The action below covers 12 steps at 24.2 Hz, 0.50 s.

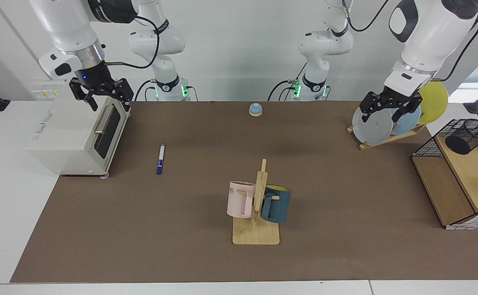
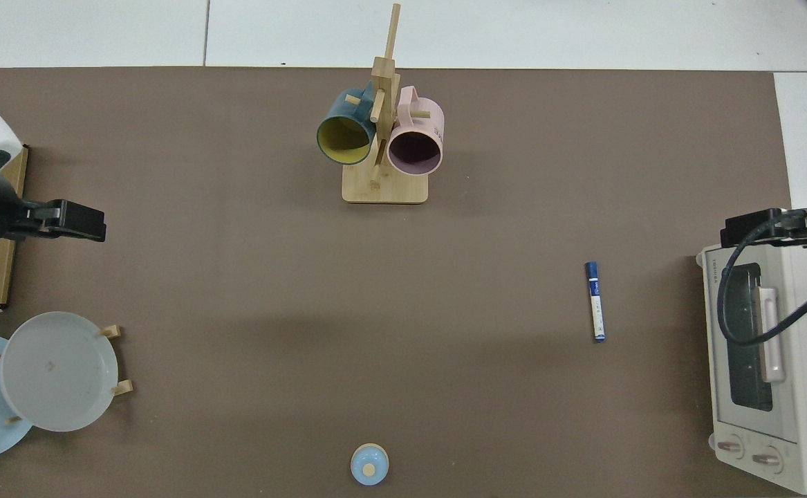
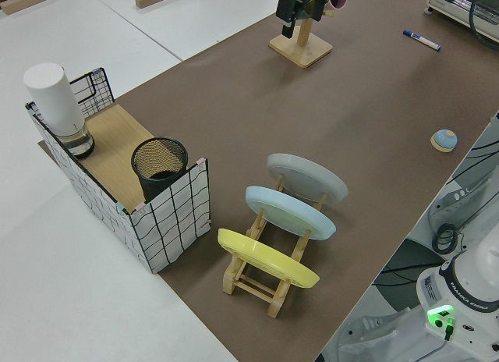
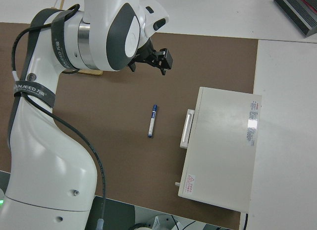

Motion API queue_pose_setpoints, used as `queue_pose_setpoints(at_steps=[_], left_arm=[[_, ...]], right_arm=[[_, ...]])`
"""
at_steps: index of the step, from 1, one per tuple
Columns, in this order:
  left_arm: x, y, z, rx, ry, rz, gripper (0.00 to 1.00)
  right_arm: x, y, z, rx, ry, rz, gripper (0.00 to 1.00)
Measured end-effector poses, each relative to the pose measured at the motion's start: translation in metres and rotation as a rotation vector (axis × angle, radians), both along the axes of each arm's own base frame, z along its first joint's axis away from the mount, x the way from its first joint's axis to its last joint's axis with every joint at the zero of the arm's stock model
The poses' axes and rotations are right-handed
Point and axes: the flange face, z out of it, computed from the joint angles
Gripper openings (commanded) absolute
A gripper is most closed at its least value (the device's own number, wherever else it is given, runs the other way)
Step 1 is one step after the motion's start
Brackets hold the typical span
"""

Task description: Put markers into pen holder

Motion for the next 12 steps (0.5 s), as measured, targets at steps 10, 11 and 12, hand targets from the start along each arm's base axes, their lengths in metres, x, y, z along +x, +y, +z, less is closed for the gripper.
queue_pose_setpoints(at_steps=[10, 11, 12], left_arm=[[-0.008, 0.001, 0.015, 0.001, -0.027, 0.002, 1.0], [-0.008, 0.001, 0.016, 0.001, -0.029, 0.002, 1.0], [-0.009, 0.001, 0.017, 0.001, -0.031, 0.002, 1.0]], right_arm=[[0.0, 0.003, -0.001, 0.0, 0.003, 0.005, 1.0], [0.0, 0.002, -0.002, 0.0, 0.003, 0.004, 1.0], [0.0, 0.001, -0.002, 0.0, 0.003, 0.002, 1.0]])
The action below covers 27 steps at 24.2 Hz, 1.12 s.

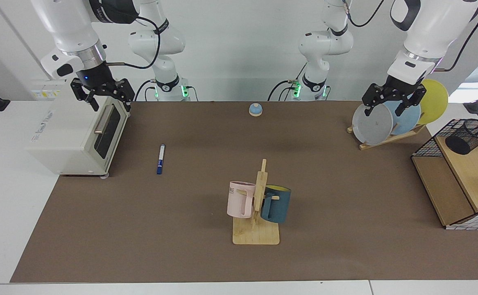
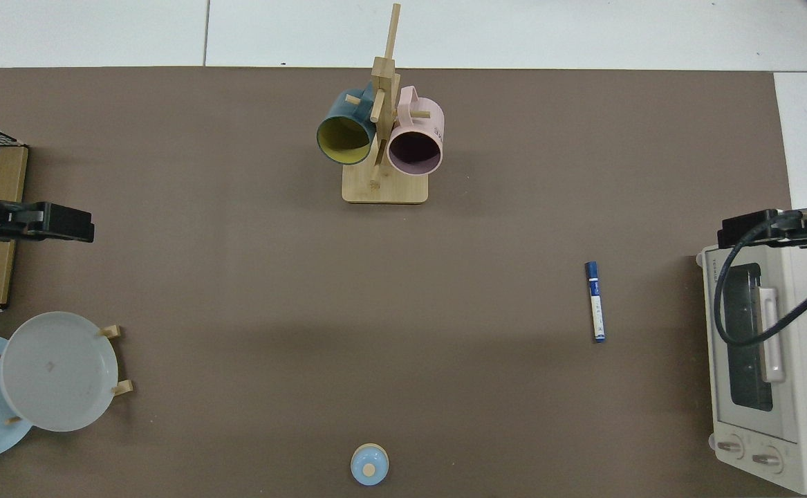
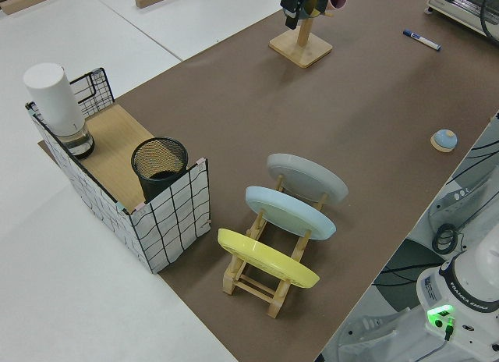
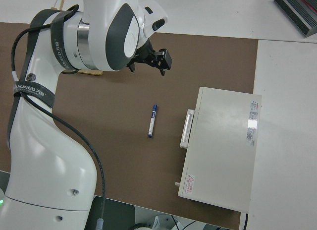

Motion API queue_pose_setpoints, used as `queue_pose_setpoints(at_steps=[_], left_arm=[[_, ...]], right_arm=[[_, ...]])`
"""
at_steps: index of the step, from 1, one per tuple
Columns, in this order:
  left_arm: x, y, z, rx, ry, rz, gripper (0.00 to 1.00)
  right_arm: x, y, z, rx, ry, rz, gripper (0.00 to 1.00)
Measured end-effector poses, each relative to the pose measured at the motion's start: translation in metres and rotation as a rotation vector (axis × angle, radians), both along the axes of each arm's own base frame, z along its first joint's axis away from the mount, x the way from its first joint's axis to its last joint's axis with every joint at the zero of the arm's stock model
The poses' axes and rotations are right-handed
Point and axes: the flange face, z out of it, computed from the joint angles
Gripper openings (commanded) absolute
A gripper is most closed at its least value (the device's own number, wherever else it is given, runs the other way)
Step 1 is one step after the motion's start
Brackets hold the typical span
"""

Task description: Put markers into pen holder

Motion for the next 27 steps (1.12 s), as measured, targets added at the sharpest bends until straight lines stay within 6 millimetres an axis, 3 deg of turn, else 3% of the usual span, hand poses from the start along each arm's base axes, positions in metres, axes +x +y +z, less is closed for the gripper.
queue_pose_setpoints(at_steps=[7, 20, 22, 27], left_arm=[[-0.001, 0.0, 0.003, 0.0, -0.005, 0.001, 1.0], [-0.002, 0.014, 0.003, 0.0, -0.003, 0.025, 1.0], [-0.002, 0.014, 0.004, 0.0, -0.005, 0.024, 1.0], [-0.003, 0.013, 0.005, 0.0, -0.007, 0.023, 1.0]], right_arm=[[0.0, -0.011, 0.0, 0.0, 0.001, -0.019, 1.0], [0.004, -0.004, -0.002, 0.0, -0.028, -0.007, 1.0], [0.006, -0.003, -0.009, 0.002, -0.037, -0.005, 1.0], [0.013, 0.01, -0.053, 0.002, -0.025, 0.019, 1.0]])
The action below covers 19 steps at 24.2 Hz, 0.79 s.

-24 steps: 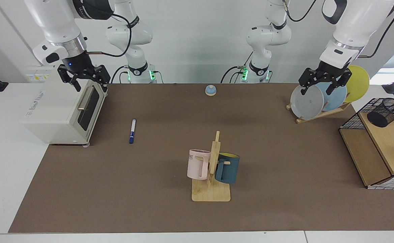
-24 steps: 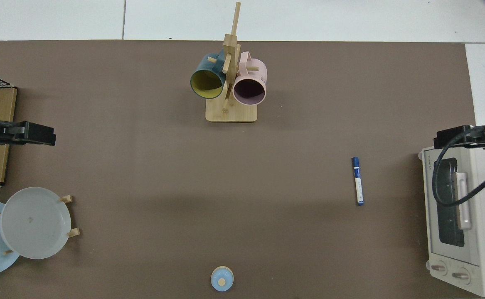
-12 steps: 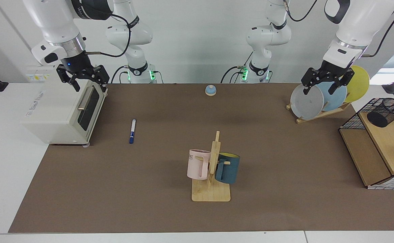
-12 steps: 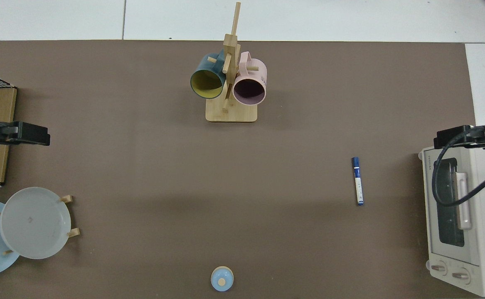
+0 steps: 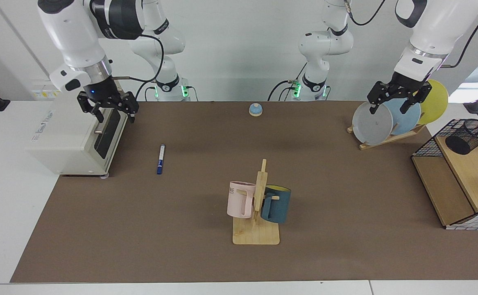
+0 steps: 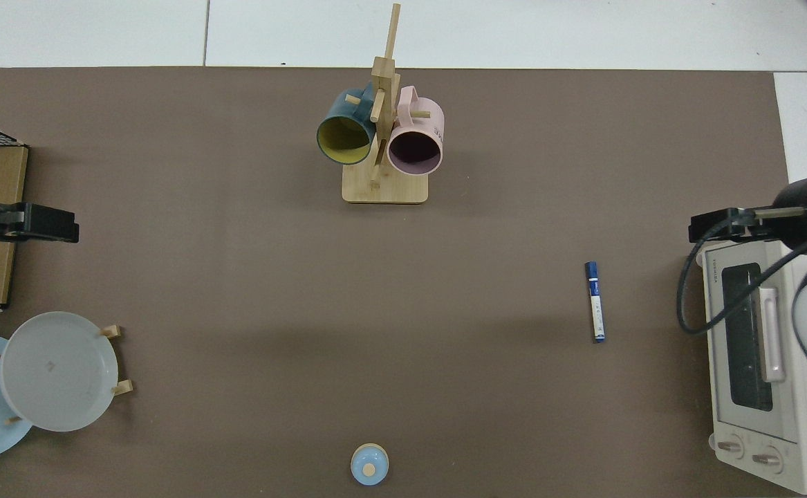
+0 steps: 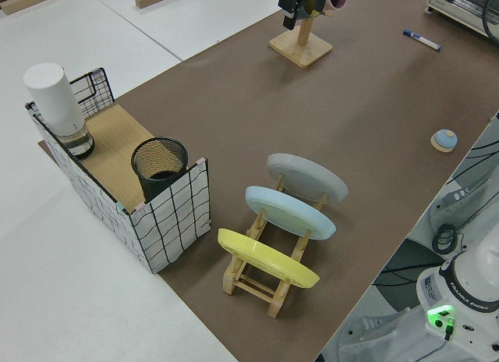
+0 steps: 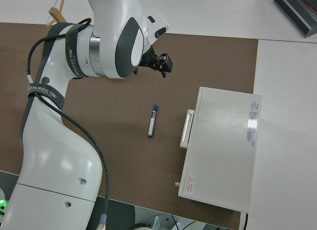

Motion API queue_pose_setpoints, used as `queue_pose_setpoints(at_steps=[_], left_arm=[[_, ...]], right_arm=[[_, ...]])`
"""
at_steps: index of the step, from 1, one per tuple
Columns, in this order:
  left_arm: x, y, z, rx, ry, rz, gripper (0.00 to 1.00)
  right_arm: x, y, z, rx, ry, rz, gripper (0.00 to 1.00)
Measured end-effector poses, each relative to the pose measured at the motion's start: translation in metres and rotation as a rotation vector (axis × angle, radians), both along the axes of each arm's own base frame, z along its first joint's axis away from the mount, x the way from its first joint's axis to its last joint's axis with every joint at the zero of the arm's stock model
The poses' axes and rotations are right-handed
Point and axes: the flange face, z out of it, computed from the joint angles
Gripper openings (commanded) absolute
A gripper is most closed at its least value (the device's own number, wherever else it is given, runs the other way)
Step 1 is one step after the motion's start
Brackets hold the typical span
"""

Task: Put markers into pen holder
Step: 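Move the right gripper down over the blue-capped white marker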

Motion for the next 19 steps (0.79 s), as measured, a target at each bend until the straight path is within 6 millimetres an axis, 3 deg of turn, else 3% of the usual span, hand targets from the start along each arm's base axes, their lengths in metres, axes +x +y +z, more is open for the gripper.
queue_pose_setpoints(at_steps=[13, 19], left_arm=[[-0.003, 0.003, 0.002, 0.0, 0.005, 0.006, 1.0], [-0.005, 0.004, 0.003, 0.0, 0.01, 0.007, 1.0]], right_arm=[[0.021, 0.02, -0.149, 0.05, 0.079, -0.063, 1.0], [0.018, 0.035, -0.217, 0.05, 0.085, -0.086, 1.0]])
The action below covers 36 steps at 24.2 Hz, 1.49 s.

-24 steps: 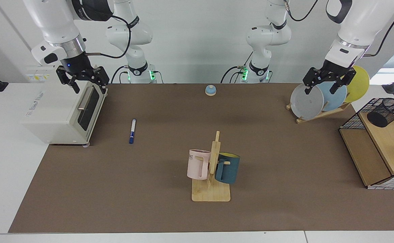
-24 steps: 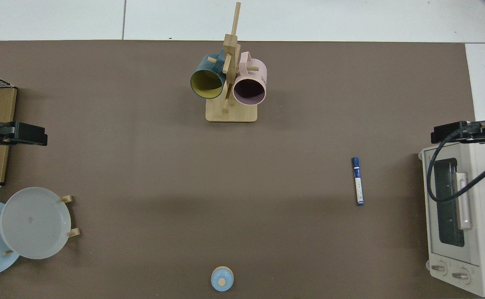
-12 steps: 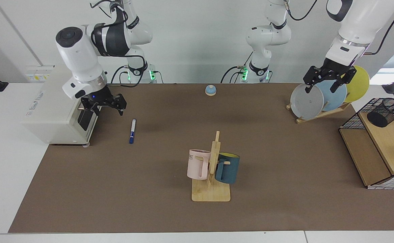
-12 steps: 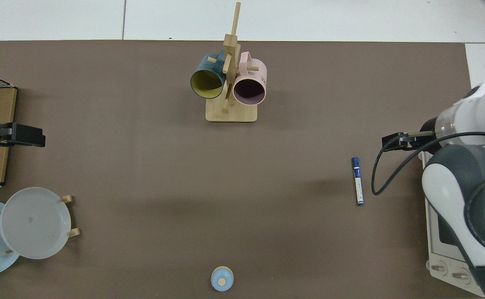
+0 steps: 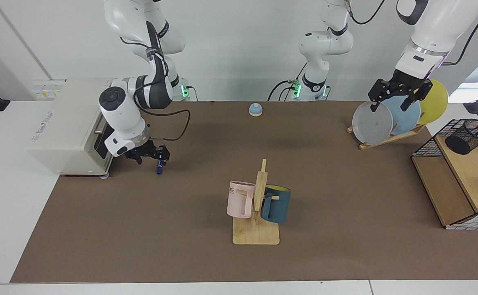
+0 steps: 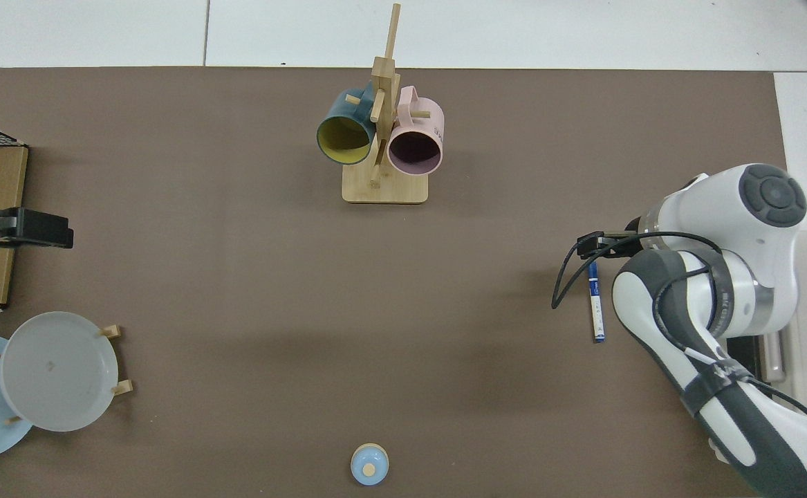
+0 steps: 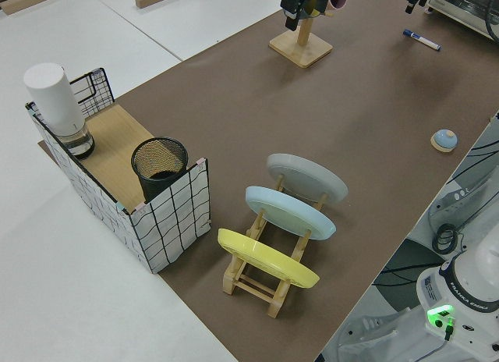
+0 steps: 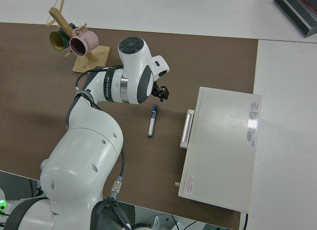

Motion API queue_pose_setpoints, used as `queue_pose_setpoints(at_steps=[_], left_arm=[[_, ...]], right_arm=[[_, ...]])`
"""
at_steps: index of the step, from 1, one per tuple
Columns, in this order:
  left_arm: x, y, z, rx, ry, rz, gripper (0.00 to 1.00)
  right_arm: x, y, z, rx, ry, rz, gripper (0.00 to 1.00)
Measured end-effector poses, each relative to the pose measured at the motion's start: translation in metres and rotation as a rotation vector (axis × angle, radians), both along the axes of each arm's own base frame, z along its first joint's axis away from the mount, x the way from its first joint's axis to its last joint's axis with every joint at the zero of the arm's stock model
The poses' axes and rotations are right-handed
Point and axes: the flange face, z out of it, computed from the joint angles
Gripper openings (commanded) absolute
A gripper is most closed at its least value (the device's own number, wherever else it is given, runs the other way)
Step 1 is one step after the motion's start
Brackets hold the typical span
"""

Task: Put markers into pen holder
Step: 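Move the right gripper down over the blue-capped white marker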

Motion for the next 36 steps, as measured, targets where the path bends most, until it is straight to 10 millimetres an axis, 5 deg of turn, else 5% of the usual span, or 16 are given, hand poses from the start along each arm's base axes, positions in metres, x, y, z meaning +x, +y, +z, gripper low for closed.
queue_pose_setpoints(at_steps=[14, 15, 18, 20, 25, 27, 36], left_arm=[[-0.003, 0.0, 0.006, 0.0, -0.014, 0.0, 1.0], [-0.003, 0.0, 0.007, 0.0, -0.015, 0.0, 1.0], [-0.004, -0.001, 0.008, 0.0, -0.017, -0.002, 1.0], [-0.004, -0.002, 0.007, 0.001, -0.015, -0.004, 1.0], [-0.003, -0.005, -0.003, 0.001, 0.005, -0.008, 1.0], [-0.003, -0.006, -0.009, 0.001, 0.017, -0.011, 1.0], [0.005, -0.006, -0.058, 0.001, 0.065, -0.012, 1.0]], right_arm=[[-0.003, 0.002, -0.059, -0.017, 0.069, -0.074, 1.0], [-0.004, 0.002, -0.06, -0.018, 0.072, -0.081, 0.95], [-0.005, 0.002, -0.062, -0.019, 0.077, -0.093, 0.44], [-0.005, 0.002, -0.063, -0.019, 0.079, -0.095, 0.3], [-0.007, 0.001, -0.064, -0.02, 0.082, -0.096, 0.24], [-0.007, 0.001, -0.065, -0.02, 0.085, -0.097, 0.0], [-0.009, 0.001, -0.068, -0.022, 0.09, -0.108, 0.0]])
